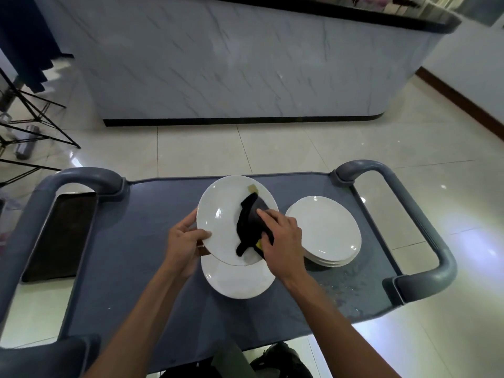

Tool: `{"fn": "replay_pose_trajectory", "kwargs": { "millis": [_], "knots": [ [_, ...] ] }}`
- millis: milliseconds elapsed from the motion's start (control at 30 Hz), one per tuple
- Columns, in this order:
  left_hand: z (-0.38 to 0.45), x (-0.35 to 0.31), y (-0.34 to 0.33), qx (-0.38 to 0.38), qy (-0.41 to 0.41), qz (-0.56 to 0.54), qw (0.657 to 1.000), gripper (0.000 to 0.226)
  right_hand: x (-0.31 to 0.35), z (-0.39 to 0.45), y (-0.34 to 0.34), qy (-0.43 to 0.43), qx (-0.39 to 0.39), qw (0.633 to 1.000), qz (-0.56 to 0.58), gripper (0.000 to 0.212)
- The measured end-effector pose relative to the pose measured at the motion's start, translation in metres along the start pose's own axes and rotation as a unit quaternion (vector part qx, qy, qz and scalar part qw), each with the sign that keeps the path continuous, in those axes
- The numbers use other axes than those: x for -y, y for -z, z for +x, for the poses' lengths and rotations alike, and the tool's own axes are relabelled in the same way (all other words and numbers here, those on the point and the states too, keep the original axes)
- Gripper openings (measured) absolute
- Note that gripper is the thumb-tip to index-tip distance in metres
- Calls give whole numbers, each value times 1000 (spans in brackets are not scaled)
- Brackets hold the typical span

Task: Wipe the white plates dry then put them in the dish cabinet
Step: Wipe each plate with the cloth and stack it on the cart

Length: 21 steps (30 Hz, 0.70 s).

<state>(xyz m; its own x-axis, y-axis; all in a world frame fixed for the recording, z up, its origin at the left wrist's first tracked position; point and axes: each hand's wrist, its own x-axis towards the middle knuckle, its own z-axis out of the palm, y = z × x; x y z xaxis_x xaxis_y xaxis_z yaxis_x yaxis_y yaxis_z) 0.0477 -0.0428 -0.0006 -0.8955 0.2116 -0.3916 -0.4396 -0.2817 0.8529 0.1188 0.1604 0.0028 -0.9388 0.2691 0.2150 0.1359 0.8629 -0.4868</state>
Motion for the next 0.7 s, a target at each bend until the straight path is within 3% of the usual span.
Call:
{"fn": "replay_pose_trajectory", "kwargs": {
  "millis": [367, 700],
  "knots": [
    [3, -6, -1, 15, -22, 4, 1000, 63, 26, -23, -7, 83, 18, 996, 24, 50],
    [-3, -11, 3, 37, -16, 15, 999, 63, 5, 20, 17, 15, -17, 1000, -17, 49]
  ]
}}
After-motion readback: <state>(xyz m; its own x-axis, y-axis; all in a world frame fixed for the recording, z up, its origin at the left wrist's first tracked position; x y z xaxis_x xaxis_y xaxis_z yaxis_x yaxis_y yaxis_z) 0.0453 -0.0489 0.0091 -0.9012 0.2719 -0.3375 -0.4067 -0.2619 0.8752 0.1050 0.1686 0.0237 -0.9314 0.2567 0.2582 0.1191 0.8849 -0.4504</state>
